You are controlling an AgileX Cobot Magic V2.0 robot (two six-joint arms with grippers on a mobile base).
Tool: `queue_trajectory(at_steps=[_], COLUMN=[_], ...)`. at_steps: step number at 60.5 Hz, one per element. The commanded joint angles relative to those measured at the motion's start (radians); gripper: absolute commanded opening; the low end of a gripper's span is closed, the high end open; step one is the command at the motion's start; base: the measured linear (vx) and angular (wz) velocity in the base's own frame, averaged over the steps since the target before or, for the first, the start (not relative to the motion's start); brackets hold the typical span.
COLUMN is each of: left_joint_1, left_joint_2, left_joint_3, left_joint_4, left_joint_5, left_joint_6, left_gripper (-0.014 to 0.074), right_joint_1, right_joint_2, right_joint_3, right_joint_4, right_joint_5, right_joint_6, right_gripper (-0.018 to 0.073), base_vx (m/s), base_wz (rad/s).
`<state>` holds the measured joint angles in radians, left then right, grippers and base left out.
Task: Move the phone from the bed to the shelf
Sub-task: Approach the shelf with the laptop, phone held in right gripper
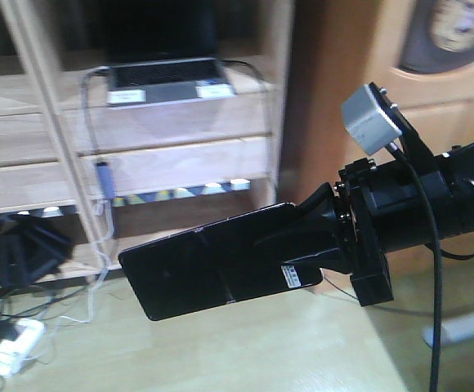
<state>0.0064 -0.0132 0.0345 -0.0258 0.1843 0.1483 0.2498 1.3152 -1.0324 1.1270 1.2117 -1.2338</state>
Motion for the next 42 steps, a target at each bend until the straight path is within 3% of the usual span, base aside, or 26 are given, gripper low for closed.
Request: queue_trajectory(at_steps=[1,20,42], left_joint_1=[-0.006,-0.006,-0.006], left_joint_2=[-0.011,-0.011,-0.011], left_joint_3=[-0.022,-0.022,-0.022], left_joint_4=[-0.009,-0.009,-0.009], left_joint_5=[-0.073,-0.073,-0.073], left_joint_6=[-0.006,-0.006,-0.006], left_gripper=[0.0001,0.0001,0.0001], right_joint_1=[0.002,0.002,0.002], right_joint_2=[-0.032,-0.032,-0.032], right_joint_3=[-0.029,-0.029,-0.029], right_joint_4=[0.093,0.093,0.093], right_joint_5=[0.076,0.076,0.076], right_joint_6=[-0.001,-0.001,-0.001], right_gripper=[-0.0002,-0.0002,-0.0002], base_vx=[0.26,0.26,0.26], base_wz=[0.4,0.29,0.08])
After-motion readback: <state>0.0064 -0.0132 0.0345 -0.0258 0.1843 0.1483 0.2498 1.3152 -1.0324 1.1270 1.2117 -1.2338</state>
